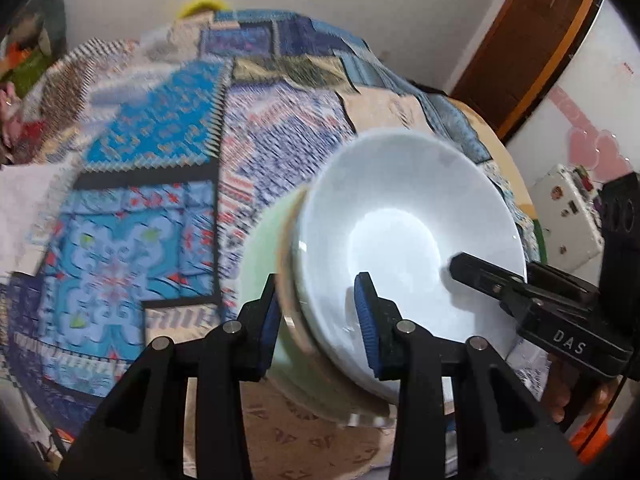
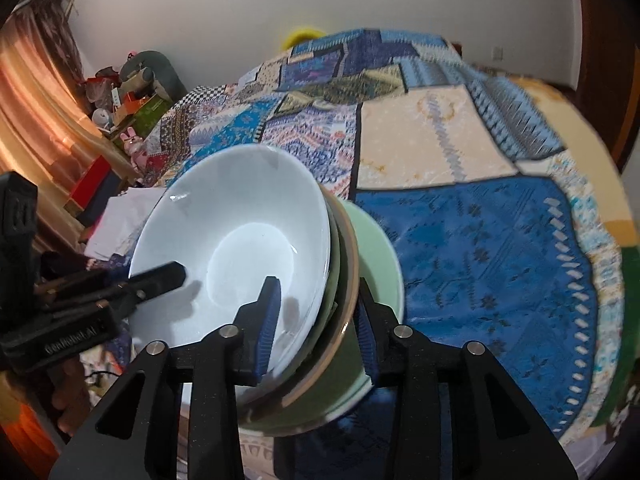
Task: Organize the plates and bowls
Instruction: 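Set the dish stack down flat and open both grippers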
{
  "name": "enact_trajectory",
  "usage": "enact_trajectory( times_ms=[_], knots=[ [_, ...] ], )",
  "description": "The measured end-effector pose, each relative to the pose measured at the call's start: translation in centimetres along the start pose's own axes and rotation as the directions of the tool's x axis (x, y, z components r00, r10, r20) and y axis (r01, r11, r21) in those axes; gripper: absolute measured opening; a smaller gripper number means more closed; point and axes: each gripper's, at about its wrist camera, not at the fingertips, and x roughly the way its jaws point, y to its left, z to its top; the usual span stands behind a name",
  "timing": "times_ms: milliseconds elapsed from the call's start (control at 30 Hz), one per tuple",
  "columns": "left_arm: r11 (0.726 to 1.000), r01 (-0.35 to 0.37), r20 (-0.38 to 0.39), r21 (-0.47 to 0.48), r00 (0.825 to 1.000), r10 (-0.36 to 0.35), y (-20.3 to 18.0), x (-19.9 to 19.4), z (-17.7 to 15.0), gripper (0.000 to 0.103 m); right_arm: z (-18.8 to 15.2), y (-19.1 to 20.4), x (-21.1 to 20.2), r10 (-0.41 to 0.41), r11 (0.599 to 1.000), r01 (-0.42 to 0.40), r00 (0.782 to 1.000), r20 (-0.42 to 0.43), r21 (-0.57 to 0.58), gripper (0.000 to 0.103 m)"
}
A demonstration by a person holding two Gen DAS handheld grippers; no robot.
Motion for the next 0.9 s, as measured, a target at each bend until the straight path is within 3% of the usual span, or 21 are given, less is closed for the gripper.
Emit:
enact_trajectory(
  times_ms=[167, 367, 567, 633, 900],
  knots=[
    [0.999, -0.011, 0.049, -0.030, 0.999, 0.012, 0.7, -2.5, 0.0, 0.042, 0.4, 0.2, -2.9, -0.004, 1.000, 0.004, 0.997, 0.075, -0.004, 0.044],
    [0.999, -0.033, 0.202, 0.001, 0.979, 0.032, -0.7, -8.3, -0.1, 0.050, 0.5, 1.8, -8.3, 0.023, 0.999, -0.015, 0.977, 0.211, -0.041, 0.049],
    [0.993, -0.090, 0.421, 0.077, 0.906, 0.050, -4.1, -15.8, -1.2, 0.063, -0.1, 4.2, -14.0, 0.053, 0.994, -0.014, 0.931, 0.361, -0.109, 0.054],
    [0.991, -0.104, 0.481, 0.089, 0.875, 0.049, -5.0, -18.1, -1.8, 0.065, -0.4, 4.7, -15.8, 0.065, 0.993, -0.016, 0.910, 0.410, -0.121, 0.063],
    [0.988, -0.126, 0.613, 0.094, 0.789, 0.042, -6.7, -23.6, -3.9, 0.088, -1.8, 6.2, -19.9, 0.102, 0.987, -0.018, 0.845, 0.525, -0.162, 0.081]
  ],
)
